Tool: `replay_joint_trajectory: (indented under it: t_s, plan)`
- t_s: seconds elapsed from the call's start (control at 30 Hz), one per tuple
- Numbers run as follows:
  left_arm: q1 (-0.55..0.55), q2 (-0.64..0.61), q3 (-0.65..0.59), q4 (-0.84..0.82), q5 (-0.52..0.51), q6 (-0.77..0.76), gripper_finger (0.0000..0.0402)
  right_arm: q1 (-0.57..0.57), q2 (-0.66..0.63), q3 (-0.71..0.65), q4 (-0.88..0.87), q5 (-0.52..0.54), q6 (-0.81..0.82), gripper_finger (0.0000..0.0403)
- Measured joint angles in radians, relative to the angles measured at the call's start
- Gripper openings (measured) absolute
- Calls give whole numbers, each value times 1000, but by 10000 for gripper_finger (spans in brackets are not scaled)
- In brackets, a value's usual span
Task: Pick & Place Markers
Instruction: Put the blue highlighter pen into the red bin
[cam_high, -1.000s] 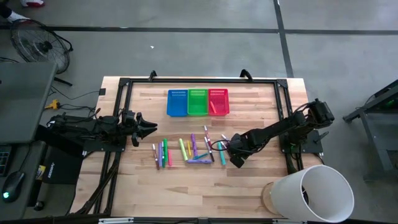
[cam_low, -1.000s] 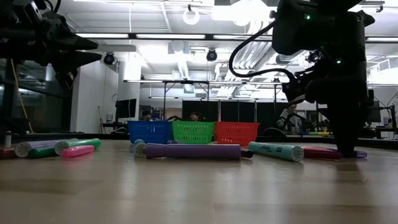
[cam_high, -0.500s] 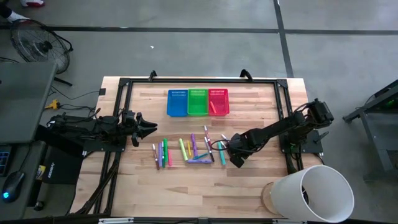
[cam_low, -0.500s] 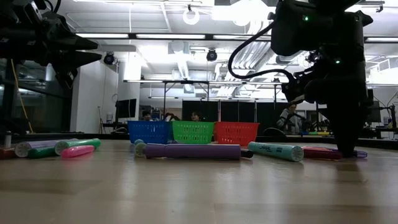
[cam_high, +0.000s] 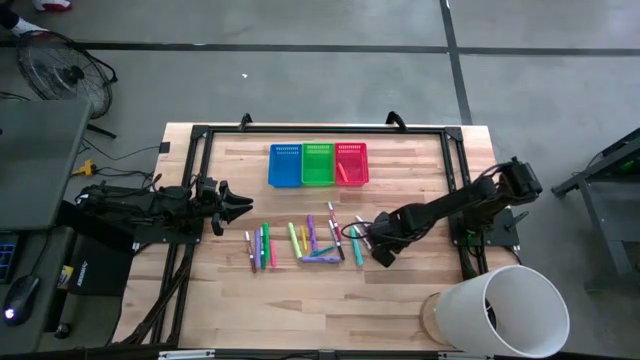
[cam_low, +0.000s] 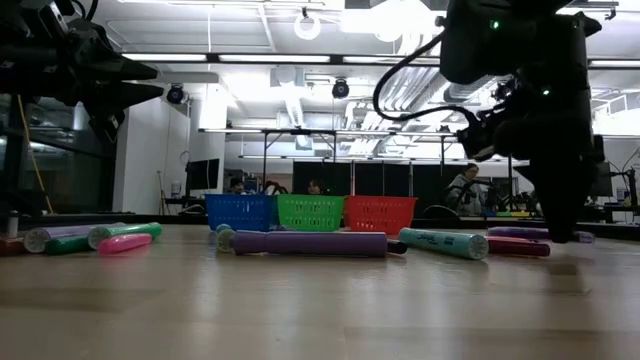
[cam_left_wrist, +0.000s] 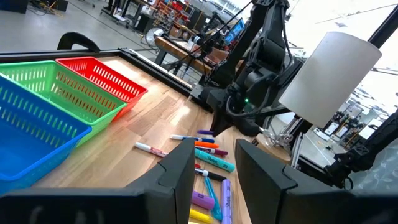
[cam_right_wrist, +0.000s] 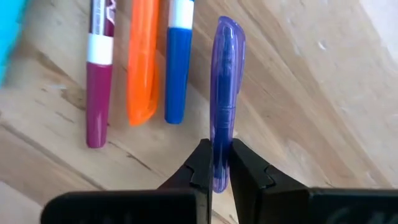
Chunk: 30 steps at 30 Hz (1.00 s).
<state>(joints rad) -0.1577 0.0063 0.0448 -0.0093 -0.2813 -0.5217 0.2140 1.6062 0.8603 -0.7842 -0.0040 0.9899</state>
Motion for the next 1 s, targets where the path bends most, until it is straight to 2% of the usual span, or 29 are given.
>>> replay_joint_trajectory:
  t_s: [0.47, 1.0]
  plan:
    - [0, 0, 0, 0, 0, 0, 115, -66, -103, 6, 54, 19, 23, 24]
    - [0, 0, 0, 0, 0, 0, 115, -227, -96, 153, 192, 78, 9, 33]
